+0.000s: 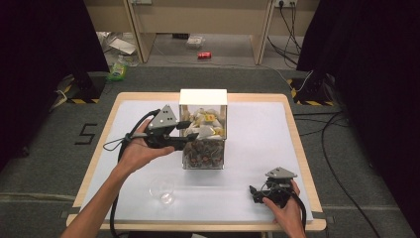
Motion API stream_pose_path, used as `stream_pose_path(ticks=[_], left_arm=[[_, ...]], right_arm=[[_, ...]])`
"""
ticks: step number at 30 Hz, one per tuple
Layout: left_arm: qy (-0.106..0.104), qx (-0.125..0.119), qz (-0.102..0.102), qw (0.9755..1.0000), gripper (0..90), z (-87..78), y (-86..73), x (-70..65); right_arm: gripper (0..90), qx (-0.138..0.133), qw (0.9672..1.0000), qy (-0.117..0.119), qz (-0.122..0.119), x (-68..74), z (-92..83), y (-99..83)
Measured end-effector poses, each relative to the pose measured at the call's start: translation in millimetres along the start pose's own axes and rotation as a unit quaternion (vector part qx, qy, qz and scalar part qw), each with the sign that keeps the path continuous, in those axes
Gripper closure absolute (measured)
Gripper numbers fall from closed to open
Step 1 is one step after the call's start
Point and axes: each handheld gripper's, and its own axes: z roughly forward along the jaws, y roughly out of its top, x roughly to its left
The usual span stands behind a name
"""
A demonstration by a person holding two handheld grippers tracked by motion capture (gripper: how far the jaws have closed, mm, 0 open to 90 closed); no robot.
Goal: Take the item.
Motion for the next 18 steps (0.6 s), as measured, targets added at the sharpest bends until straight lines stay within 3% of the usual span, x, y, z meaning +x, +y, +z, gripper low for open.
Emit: stream_pose_path(ticks=[11,18], left_arm=[[-0.005,0.012,0.001,0.9999,55.0,8.4,1.2,0.3],[-0.003,0.02,-0.009,0.9998,61.6,15.2,2.0,2.0]], right_arm=[[0.7,0.0,1.0,0.0,0.0,0.0,0.0,0.0],[0.7,0.001,1.0,0.0,0.0,0.0,-0.2,0.1]])
